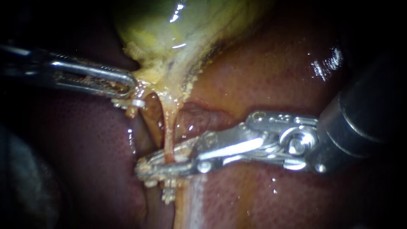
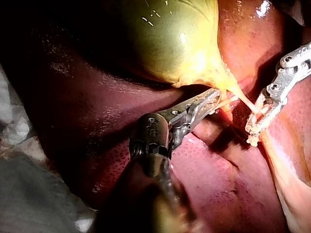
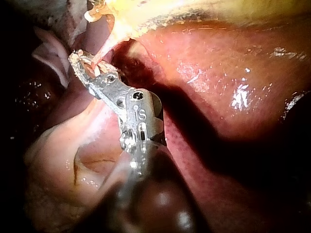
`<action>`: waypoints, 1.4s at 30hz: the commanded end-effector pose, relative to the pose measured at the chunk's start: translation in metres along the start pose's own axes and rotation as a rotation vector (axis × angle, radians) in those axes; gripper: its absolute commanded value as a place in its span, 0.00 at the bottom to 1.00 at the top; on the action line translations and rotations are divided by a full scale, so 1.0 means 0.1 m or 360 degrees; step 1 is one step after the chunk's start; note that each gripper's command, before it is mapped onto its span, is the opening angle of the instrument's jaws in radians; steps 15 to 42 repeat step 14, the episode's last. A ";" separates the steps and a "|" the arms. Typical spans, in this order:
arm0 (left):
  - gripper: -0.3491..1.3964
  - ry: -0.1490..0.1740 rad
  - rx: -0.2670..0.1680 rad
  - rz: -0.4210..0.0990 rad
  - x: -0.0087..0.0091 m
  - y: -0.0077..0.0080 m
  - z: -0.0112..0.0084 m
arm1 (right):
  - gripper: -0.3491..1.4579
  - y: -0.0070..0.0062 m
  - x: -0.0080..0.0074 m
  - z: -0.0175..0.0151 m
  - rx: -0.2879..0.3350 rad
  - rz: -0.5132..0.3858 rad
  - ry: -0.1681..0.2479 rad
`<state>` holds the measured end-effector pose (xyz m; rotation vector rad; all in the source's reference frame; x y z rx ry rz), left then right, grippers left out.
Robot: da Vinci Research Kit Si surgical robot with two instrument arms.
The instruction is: Clipping second clip right tube
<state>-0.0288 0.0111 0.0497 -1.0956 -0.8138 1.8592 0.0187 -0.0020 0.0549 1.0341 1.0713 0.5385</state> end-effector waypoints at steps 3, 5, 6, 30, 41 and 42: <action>0.00 0.0000 0.0000 0.0000 0.000 -0.001 0.000 | 0.00 0.000 -0.002 -0.001 0.0000 -0.0001 -0.0007; 0.00 0.0000 0.0000 0.0000 0.000 -0.001 0.000 | 0.00 0.000 -0.002 -0.001 0.0000 -0.0001 -0.0007; 0.00 0.0000 0.0000 0.0000 0.000 -0.001 0.000 | 0.00 0.000 -0.002 -0.001 0.0000 -0.0001 -0.0007; 0.00 -0.0001 0.0000 0.0000 0.000 -0.003 0.000 | 0.00 0.002 -0.003 0.000 -0.0001 -0.0002 -0.0007; 0.00 -0.0001 0.0000 0.0000 0.000 -0.003 0.000 | 0.00 0.002 -0.003 0.000 -0.0001 -0.0002 -0.0007; 0.00 -0.0001 0.0000 0.0000 0.000 -0.003 0.000 | 0.00 0.002 -0.003 0.000 -0.0001 -0.0002 -0.0007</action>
